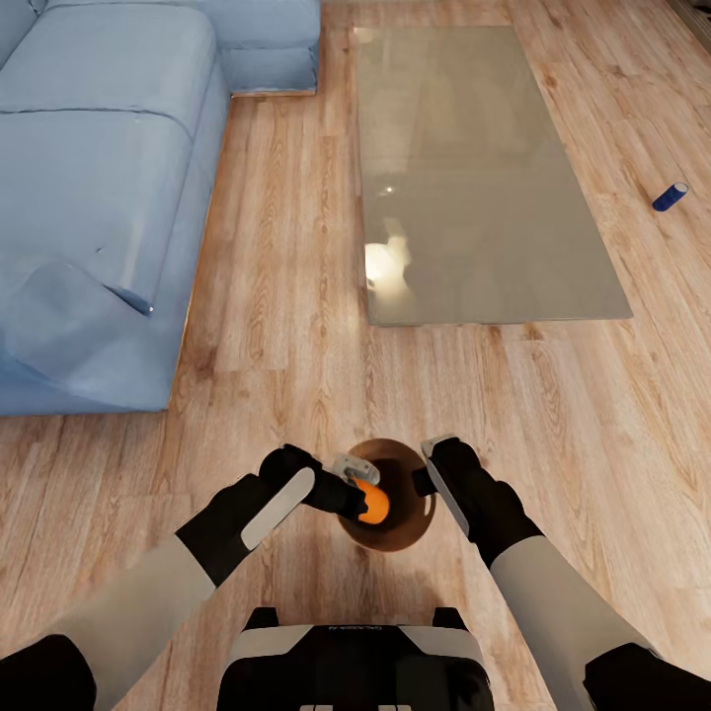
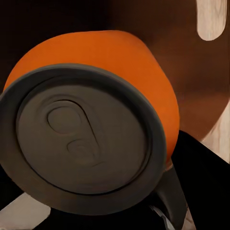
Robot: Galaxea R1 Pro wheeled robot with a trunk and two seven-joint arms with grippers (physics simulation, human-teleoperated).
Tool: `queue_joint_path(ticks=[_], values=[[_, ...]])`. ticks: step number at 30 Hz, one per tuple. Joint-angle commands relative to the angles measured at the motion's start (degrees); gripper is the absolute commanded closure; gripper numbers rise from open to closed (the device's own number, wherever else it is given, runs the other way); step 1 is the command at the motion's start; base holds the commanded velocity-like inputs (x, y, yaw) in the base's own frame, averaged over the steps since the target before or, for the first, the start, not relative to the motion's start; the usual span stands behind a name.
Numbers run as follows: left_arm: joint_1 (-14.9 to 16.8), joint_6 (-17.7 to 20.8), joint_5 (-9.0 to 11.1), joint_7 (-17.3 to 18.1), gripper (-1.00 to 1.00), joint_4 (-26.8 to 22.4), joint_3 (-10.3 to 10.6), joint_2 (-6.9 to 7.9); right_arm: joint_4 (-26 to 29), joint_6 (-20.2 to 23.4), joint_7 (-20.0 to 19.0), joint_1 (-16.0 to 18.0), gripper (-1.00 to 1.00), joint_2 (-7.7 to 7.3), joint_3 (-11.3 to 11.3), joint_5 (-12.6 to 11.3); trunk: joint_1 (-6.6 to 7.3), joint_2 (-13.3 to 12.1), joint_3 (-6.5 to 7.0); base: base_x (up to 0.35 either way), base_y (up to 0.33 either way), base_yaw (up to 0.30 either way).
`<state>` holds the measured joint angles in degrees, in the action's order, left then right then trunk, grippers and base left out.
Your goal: Put the three can of soda from the living room inside the tash can in the kitchen.
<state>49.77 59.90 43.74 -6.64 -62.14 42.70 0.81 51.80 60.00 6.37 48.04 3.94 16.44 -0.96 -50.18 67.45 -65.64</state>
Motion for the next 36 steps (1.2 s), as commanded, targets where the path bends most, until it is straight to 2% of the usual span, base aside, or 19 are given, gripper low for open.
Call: queue_joint_path(ticks=[1, 2, 5, 7, 11, 15, 21, 29, 30, 31, 32, 36], values=[[0.0, 0.1, -1.4, -0.7, 1.00, 0.4, 0.1, -0.38, 0.1, 0.0, -0.6, 0.0, 1.00, 0.02, 0.0, -4.0, 0.00, 0.0, 0.00, 0.000, 0.000, 0.000], [0.0, 0.1, -1.4, -1.9, 1.00, 1.4, 0.2, -1.92, 0.1, 0.0, -0.5, 0.0, 1.00, 0.02, 0.1, -4.0, 0.00, 0.0, 0.00, 0.000, 0.000, 0.000], [0.0, 0.1, -1.4, -3.4, 1.00, 3.2, 0.4, -4.03, 0.1, 0.0, -0.5, 0.0, 1.00, 0.06, 0.1, -4.0, 0.00, 0.0, 0.00, 0.000, 0.000, 0.000], [0.1, 0.1, -1.4, -4.5, 1.00, 4.0, 0.5, -5.05, 0.1, 0.0, -0.5, 0.0, 1.00, 0.12, 0.2, -4.0, 0.00, 0.0, 0.00, 0.000, 0.000, 0.000], [0.1, 0.1, -1.4, -5.4, 1.00, 4.6, 0.5, -6.12, 0.1, 0.0, -0.5, 0.0, 1.00, 0.24, 0.2, -4.0, 0.00, 0.0, 0.00, 0.000, 0.000, 0.000], [0.2, 0.1, -1.4, -6.0, 1.00, 4.8, 0.5, -6.44, 0.1, 0.0, -0.5, 0.0, 1.00, 0.34, 0.2, -4.0, 0.00, 0.0, 0.00, 0.000, 0.000, 0.000], [0.2, 0.1, -1.4, -9.0, 1.00, 5.0, 0.5, -6.50, 0.1, 0.0, -0.5, 0.0, 1.00, 0.49, 0.3, -3.9, 0.00, 0.0, 0.00, 0.000, 0.000, 0.000], [0.3, 0.1, -1.6, -11.5, 1.00, 7.8, 0.6, -6.18, 0.1, 0.0, -0.5, 0.0, 1.00, 0.59, 0.3, -3.9, 0.00, 0.0, 0.00, 0.000, 0.000, 0.000], [0.4, 0.1, -1.9, -11.6, 1.00, 8.3, 0.6, -6.17, 0.1, 0.0, -0.5, 0.0, 1.00, 0.67, 0.3, -3.9, 0.00, 0.0, 0.00, 0.000, 0.000, 0.000], [0.5, 0.1, -5.2, -11.6, 1.00, 9.0, 0.6, -6.28, 0.1, 0.0, -0.5, 0.0, 1.00, 0.87, 0.3, -3.9, 0.00, 0.0, 0.00, 0.000, 0.000, 0.000], [0.6, 0.1, -6.3, -11.5, 1.00, 9.2, 0.6, -6.29, 0.1, 0.0, -0.5, 0.0, 1.00, 0.91, 0.3, -3.9, 0.00, 0.0, 0.00, 0.000, 0.000, 0.000], [0.6, 0.1, -7.8, -11.3, 1.00, 9.4, 0.5, -6.27, 0.1, 0.0, -0.5, 0.0, 1.00, 0.97, 0.3, -3.9, 0.00, 0.0, 0.00, 0.000, 0.000, 0.000]])
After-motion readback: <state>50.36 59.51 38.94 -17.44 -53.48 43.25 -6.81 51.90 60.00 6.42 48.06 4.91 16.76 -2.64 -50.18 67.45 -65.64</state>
